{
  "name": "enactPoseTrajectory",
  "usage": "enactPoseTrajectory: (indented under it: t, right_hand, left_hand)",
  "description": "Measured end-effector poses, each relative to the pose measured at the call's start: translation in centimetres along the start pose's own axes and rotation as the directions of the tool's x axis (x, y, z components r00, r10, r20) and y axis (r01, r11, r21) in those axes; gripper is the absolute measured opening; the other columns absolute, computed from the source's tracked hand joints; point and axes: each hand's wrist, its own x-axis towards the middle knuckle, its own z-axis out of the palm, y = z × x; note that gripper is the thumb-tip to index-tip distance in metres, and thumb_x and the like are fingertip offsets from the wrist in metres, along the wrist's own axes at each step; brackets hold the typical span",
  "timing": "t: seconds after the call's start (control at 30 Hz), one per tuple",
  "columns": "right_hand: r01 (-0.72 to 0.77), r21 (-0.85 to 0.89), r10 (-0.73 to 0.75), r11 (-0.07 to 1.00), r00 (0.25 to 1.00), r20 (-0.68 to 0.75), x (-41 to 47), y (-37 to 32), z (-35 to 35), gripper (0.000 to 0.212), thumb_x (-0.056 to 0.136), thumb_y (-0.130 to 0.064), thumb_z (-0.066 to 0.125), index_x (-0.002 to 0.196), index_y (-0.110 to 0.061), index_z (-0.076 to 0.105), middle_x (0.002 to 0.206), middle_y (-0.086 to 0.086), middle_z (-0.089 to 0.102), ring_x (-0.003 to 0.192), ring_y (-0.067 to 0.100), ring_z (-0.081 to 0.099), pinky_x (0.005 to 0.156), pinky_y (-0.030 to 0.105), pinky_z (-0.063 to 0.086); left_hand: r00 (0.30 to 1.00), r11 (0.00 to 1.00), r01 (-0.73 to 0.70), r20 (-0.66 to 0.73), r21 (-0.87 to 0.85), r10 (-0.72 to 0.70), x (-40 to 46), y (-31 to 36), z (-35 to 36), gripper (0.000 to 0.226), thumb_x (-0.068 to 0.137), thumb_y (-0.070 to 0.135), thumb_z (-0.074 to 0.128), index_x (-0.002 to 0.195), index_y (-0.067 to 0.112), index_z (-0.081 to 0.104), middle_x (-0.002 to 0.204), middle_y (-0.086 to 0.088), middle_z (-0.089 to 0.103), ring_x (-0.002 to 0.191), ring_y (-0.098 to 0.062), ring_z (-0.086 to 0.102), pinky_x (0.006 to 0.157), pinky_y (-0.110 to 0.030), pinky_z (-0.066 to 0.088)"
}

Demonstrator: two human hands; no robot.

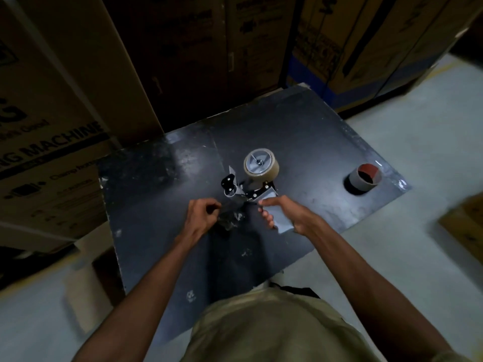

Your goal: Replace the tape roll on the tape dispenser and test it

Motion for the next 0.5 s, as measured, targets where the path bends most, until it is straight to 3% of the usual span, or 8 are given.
enactPoseTrajectory:
  t: [0.07,0.17,0.27,0.4,0.5]
  right_hand:
    - [0.093,-0.076,-0.099,0.993,0.992,-0.075,-0.6,0.1,0.0,0.012,0.093,-0.016,0.063,0.084,-0.007,0.062,0.068,0.005,0.057,0.053,0.013,0.051,0.049,0.023,0.044]
    - [0.199,-0.166,-0.224,0.966,0.962,-0.154,-0.8,0.7,0.2,0.013,0.092,-0.016,0.066,0.086,-0.005,0.063,0.069,0.008,0.060,0.055,0.018,0.054,0.052,0.027,0.047]
    - [0.251,-0.175,-0.287,0.952,0.933,-0.219,-0.5,1.6,0.6,0.013,0.091,-0.016,0.067,0.084,-0.005,0.064,0.069,0.009,0.060,0.056,0.019,0.055,0.052,0.029,0.047]
    - [0.296,-0.151,-0.328,0.943,0.901,-0.283,0.4,2.5,1.3,0.012,0.091,-0.013,0.067,0.084,-0.004,0.065,0.069,0.012,0.059,0.055,0.021,0.054,0.050,0.030,0.046]
    - [0.323,-0.147,-0.353,0.935,0.889,-0.292,1.0,2.6,1.7,0.012,0.091,-0.013,0.066,0.086,-0.002,0.065,0.070,0.013,0.059,0.055,0.021,0.054,0.050,0.029,0.047]
  left_hand:
    - [0.999,1.000,-0.018,0.043,-0.005,0.018,1.0,-0.2,0.5,0.021,0.071,-0.001,0.065,0.084,0.009,0.077,0.086,-0.005,0.077,0.073,-0.016,0.070,0.075,-0.022,0.055]
    - [0.997,0.999,-0.052,0.066,0.007,0.052,2.4,-0.3,1.3,0.023,0.066,0.008,0.056,0.080,0.010,0.075,0.084,-0.004,0.075,0.075,-0.022,0.070,0.073,-0.033,0.057]
    - [0.995,0.997,-0.073,0.074,0.028,0.071,3.1,0.0,2.1,0.024,0.065,0.002,0.048,0.074,0.003,0.071,0.077,-0.010,0.072,0.074,-0.029,0.067,0.069,-0.030,0.053]
    - [0.992,0.995,-0.092,0.085,0.024,0.090,3.2,-0.7,2.8,0.026,0.069,-0.011,0.056,0.088,-0.006,0.074,0.092,-0.020,0.073,0.085,-0.032,0.070,0.081,-0.029,0.048]
    - [0.988,0.990,-0.141,0.073,0.020,0.139,3.7,-1.5,2.8,0.025,0.068,-0.006,0.058,0.085,-0.001,0.075,0.096,-0.018,0.073,0.088,-0.032,0.068,0.082,-0.030,0.052]
